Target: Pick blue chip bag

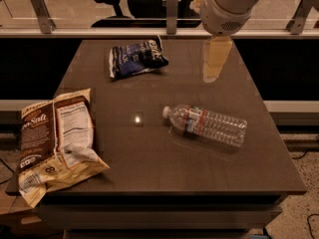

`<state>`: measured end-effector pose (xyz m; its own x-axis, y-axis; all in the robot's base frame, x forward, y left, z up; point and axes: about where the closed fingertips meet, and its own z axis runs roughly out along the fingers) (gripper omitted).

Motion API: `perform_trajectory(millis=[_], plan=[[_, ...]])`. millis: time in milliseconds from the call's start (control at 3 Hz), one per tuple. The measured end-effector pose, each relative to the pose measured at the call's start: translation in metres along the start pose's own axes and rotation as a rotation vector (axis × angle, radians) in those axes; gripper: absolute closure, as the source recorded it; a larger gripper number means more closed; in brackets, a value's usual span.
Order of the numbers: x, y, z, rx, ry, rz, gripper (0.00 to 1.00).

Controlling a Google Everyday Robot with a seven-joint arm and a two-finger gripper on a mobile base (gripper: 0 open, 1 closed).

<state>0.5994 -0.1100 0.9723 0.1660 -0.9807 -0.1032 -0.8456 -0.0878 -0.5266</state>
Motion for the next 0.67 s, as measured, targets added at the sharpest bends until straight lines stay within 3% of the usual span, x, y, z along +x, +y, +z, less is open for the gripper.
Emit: perform_trajectory(millis=[667], plan=[[-0.015,-0.006,0.056,-0.031,-0.028,-0.041,0.00]])
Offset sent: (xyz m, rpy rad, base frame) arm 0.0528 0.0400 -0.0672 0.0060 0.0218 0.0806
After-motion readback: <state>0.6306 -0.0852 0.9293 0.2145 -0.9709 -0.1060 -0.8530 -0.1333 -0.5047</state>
